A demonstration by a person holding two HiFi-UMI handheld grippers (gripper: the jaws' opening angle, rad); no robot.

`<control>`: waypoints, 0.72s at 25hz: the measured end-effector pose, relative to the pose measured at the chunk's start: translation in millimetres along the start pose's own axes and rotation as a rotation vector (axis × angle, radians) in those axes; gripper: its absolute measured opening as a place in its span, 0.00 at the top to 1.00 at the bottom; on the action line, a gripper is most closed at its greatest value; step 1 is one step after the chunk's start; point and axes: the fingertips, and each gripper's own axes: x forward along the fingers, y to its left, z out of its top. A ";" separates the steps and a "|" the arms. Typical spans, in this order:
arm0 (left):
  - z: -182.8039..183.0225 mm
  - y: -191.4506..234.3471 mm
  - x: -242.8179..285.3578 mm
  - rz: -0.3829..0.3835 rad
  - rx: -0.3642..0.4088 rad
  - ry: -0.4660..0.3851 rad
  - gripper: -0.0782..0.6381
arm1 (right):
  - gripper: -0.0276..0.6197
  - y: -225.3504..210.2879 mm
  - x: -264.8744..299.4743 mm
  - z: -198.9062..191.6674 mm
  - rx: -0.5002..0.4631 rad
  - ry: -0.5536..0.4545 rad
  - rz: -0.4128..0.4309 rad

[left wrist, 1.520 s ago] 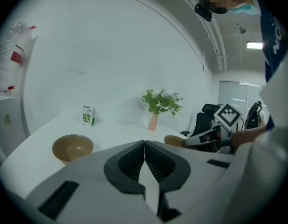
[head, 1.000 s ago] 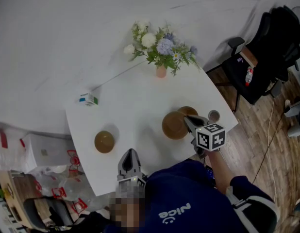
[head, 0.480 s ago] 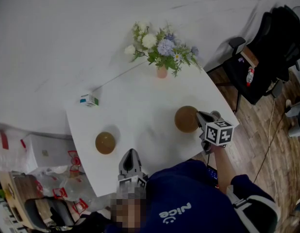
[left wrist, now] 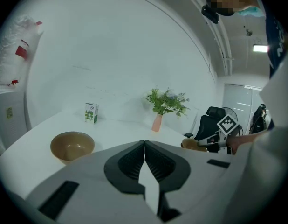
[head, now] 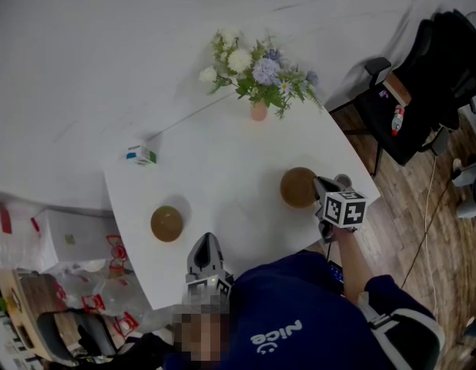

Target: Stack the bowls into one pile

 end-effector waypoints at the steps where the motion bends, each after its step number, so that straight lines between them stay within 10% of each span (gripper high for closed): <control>1: 0.1 1.1 -0.4 0.002 0.001 0.000 0.87 | 0.90 -1.5 0.6 -0.2 0.001 -0.001 -0.013; 18: 2.0 -1.4 -3.5 -0.014 0.023 -0.008 0.87 | 0.72 6.1 -9.3 12.6 -0.027 -0.097 -0.038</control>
